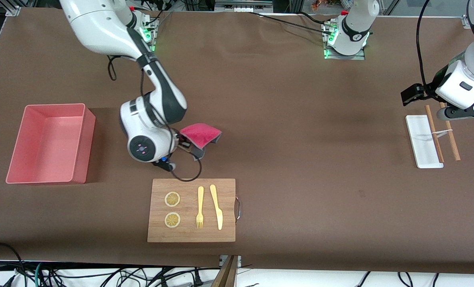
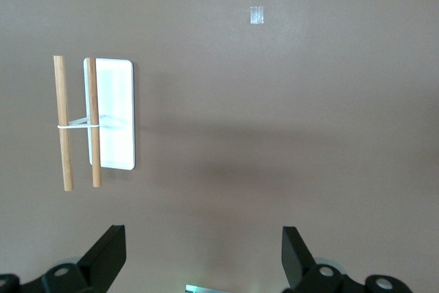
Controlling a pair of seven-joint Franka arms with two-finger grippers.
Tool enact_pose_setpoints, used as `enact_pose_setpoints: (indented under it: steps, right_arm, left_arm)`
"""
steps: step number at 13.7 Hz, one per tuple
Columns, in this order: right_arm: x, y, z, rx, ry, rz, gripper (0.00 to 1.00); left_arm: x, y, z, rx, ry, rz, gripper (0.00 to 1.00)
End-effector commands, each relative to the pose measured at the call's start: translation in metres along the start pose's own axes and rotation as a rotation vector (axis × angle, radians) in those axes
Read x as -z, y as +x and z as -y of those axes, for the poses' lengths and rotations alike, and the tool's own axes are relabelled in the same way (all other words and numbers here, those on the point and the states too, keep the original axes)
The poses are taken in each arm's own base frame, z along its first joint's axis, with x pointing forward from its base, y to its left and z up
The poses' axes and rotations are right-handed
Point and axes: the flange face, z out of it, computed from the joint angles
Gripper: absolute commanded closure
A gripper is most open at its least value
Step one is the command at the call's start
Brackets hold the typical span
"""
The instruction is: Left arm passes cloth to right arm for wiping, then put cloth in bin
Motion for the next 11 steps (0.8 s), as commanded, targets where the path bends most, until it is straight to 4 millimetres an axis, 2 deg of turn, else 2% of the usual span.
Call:
enact_pose_setpoints:
  steps: [1,5,8,9,10,11]
  right_arm:
    - [0.014,0.027,-0.044,0.090,-0.036,0.015,1.00]
    - [0.034,0.066,-0.113,0.199,-0.066,0.038,1.00]
    - [0.048,0.084,-0.152,0.282,-0.112,0.014,1.00]
    - [0.052,0.087,-0.159,0.311,-0.113,0.010,1.00]
    - [0.054,0.088,-0.160,0.330,-0.126,0.001,1.00]
    - [0.054,0.084,-0.154,0.332,-0.145,-0.009,1.00]
  left_arm:
    - [0.011,0.001,0.001,-0.023,0.011,-0.033,0.00]
    - [0.011,0.002,0.009,-0.032,0.009,-0.026,0.00]
    - [0.006,0.006,0.036,-0.160,-0.038,-0.011,0.00]
    - [0.009,0.007,0.045,-0.147,-0.053,-0.018,0.00]
    - [0.016,0.007,0.045,-0.134,-0.056,-0.033,0.00]
    - [0.016,0.009,0.046,-0.127,-0.056,-0.033,0.00]
